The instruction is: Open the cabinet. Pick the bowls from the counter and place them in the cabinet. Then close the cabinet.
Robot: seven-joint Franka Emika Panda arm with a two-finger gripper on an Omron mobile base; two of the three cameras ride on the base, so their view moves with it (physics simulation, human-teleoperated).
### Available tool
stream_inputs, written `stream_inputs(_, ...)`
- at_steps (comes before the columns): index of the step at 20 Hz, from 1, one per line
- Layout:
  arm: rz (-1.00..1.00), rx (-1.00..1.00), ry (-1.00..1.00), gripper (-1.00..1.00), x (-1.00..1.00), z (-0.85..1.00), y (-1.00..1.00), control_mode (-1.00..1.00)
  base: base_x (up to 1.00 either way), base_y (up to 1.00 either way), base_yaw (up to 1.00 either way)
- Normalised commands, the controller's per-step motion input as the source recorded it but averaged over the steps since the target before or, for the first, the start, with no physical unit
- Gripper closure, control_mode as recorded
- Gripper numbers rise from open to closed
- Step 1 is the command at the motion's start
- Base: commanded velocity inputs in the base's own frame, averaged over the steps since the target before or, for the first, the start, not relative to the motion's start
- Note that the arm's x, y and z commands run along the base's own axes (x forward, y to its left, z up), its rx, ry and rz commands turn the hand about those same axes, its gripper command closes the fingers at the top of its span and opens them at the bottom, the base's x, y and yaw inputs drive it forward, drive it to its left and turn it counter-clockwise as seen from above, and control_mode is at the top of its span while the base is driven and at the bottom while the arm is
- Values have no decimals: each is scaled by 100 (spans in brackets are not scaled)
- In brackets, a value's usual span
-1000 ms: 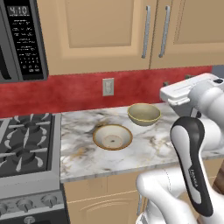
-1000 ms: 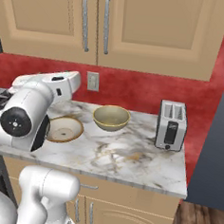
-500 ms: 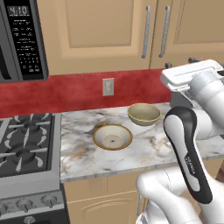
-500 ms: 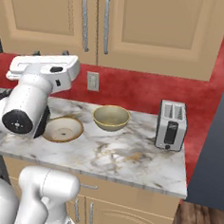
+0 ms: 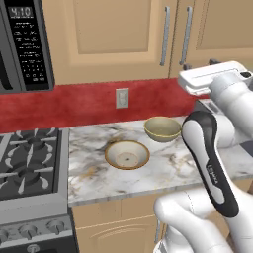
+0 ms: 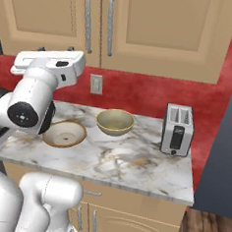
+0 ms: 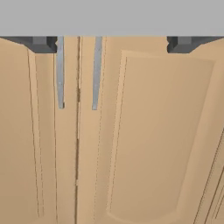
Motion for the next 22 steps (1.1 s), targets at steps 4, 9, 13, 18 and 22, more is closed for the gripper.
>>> stream_inputs(4,0,0,10,-100,30,0,0,-100,0,0,0)
stream_inputs(9,0,0,7,-100,32,0,0,-100,0,0,0)
stream_inputs(13,0,0,3,-100,33,0,0,-100,0,0,0)
stream_inputs(18,0,0,2,-100,36,0,1,-100,0,0,0)
stream_inputs(22,0,0,3,-100,38,0,1,-100,0,0,0)
